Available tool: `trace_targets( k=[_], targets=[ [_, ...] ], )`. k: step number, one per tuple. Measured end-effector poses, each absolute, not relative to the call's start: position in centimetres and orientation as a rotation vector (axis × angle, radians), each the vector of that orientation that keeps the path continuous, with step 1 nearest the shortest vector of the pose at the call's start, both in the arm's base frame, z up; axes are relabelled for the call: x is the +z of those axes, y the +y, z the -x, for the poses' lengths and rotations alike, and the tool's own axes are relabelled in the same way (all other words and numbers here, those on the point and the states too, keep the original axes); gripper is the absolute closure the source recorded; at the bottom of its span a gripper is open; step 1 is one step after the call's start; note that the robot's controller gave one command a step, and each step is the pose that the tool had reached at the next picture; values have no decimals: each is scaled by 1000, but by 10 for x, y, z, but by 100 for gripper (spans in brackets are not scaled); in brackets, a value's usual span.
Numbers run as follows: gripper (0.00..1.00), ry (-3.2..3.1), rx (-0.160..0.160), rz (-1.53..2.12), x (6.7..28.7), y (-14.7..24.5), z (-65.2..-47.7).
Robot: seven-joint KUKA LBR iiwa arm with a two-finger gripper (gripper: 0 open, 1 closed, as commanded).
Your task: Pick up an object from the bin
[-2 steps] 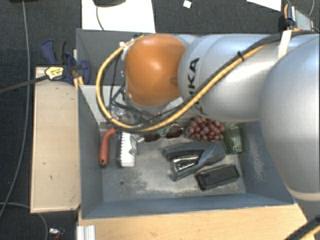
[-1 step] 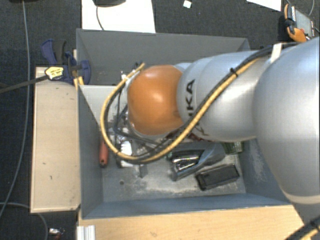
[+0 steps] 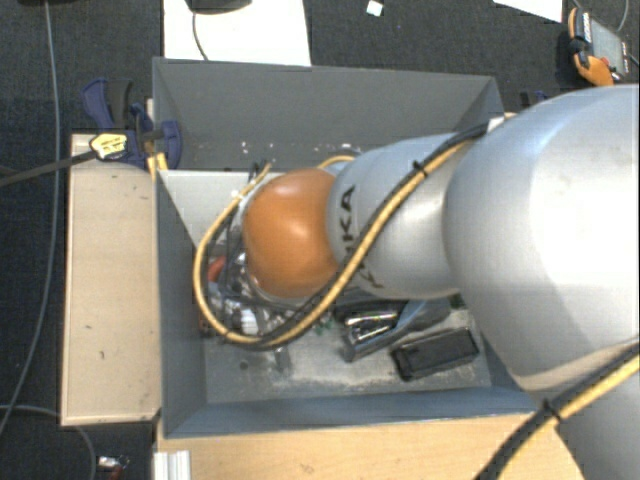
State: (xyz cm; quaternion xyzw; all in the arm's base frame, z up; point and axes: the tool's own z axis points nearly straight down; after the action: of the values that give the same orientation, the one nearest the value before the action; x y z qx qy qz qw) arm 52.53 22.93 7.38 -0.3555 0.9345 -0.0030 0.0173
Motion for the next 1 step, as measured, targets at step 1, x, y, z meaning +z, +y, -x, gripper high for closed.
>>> trace_targets(
  k=[1],
  targets=[
    [0,2928,-4,1006,178,230,-541]
  ],
)
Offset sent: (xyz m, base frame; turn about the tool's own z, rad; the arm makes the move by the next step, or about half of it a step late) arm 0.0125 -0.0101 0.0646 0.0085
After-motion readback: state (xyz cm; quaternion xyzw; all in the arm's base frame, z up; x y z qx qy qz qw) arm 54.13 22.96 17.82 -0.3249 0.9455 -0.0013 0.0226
